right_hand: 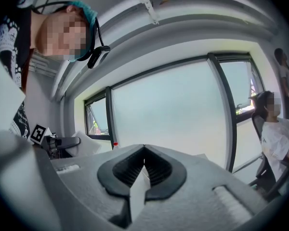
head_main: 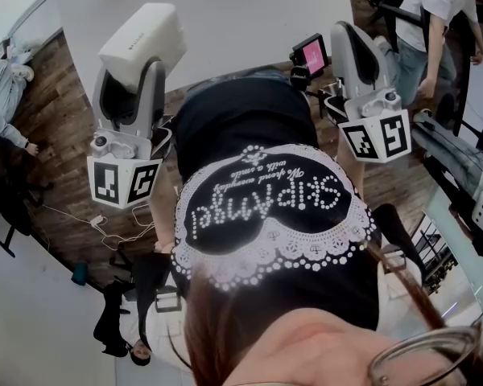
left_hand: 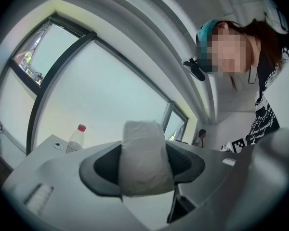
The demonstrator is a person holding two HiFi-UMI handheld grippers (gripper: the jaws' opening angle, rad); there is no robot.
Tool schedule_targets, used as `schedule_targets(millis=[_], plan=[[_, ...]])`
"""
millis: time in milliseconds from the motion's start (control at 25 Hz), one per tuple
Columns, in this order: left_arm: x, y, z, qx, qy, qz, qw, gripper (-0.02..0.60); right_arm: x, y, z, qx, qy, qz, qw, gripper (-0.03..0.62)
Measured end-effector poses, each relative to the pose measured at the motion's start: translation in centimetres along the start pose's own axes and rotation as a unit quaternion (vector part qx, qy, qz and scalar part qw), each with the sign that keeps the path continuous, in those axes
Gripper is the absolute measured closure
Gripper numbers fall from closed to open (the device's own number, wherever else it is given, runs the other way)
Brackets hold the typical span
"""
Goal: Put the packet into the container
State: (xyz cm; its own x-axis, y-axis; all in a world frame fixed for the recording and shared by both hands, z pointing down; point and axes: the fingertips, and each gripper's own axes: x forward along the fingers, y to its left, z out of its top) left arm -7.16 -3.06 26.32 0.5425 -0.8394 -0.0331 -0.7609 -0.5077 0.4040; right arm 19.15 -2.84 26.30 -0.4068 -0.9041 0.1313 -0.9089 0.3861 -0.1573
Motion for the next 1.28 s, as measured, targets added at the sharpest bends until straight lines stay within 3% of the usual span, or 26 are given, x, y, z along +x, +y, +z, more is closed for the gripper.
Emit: schedule_targets(millis=[400, 880, 1280], plan=[[1.1, 0.6, -0.1, -0.002, 0.005, 0.013, 0.9999, 0.316, 1.4, 0.9, -1.3, -0.006, 0.03, -0.001, 1.0, 0.591], [1.7, 1.3, -0.8, -0.01, 0.014, 0.025, 0.9995, 0.314, 2.4, -0.8, -0.4, -0.025, 0.017, -0.009, 0.999, 0.591], [1.7, 1.5, -0.6, -0.01, 0.015, 0.025, 0.9995, 0.314, 3.1, 0.6, -0.4, -0.033, 0.023, 0.006, 0.999, 0.591]])
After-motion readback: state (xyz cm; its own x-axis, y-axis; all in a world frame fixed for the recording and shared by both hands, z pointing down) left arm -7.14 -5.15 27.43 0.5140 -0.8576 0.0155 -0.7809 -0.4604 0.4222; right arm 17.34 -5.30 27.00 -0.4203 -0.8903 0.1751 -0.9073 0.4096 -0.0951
